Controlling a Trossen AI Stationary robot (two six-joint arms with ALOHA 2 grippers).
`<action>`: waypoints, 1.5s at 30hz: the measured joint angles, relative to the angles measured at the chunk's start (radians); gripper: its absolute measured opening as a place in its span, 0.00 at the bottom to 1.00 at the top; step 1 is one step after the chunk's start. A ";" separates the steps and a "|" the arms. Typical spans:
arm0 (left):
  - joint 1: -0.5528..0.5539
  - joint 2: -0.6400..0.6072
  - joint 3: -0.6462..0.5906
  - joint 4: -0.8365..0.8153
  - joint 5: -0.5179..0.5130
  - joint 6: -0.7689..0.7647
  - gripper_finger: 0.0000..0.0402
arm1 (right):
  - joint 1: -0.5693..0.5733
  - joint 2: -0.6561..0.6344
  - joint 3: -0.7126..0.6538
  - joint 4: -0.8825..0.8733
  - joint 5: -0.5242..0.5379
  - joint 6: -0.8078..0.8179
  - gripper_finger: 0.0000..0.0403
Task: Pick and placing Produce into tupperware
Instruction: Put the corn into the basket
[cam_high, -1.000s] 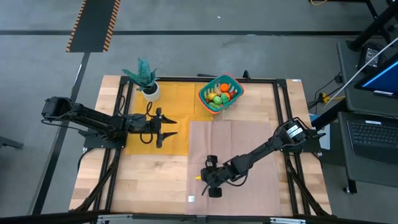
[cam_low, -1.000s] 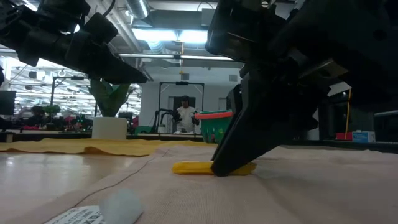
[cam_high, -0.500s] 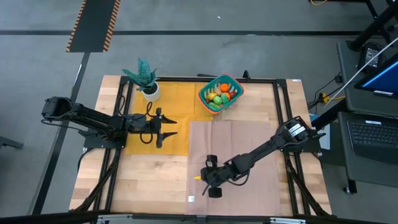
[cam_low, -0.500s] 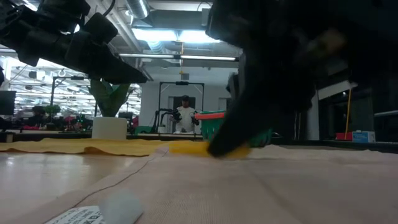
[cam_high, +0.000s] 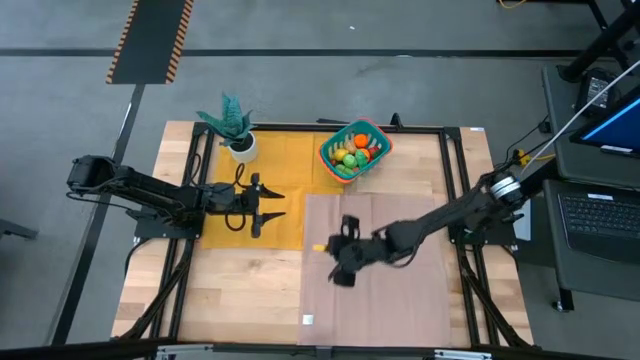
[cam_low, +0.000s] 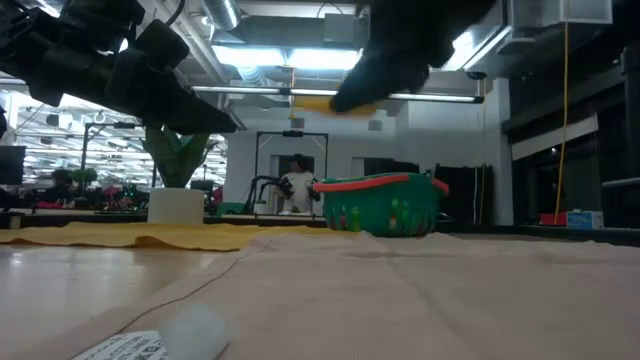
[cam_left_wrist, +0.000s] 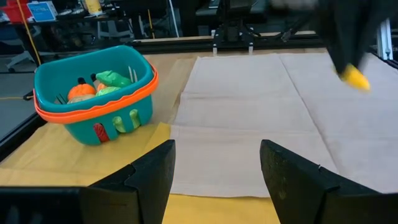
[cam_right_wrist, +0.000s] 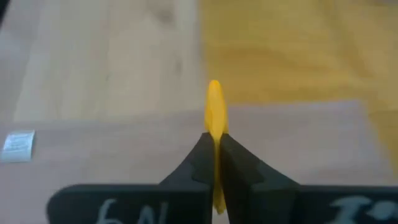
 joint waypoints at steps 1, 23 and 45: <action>0.000 0.000 0.000 0.001 0.000 0.000 0.56 | -0.014 -0.031 0.000 -0.022 0.000 -0.018 0.03; 0.002 0.000 0.000 0.009 0.000 0.025 0.56 | -0.174 -0.626 -0.485 0.175 -0.013 -0.145 0.02; 0.171 0.000 0.000 0.175 0.124 0.026 0.56 | -0.263 -0.737 -0.925 0.895 -0.159 -0.278 0.02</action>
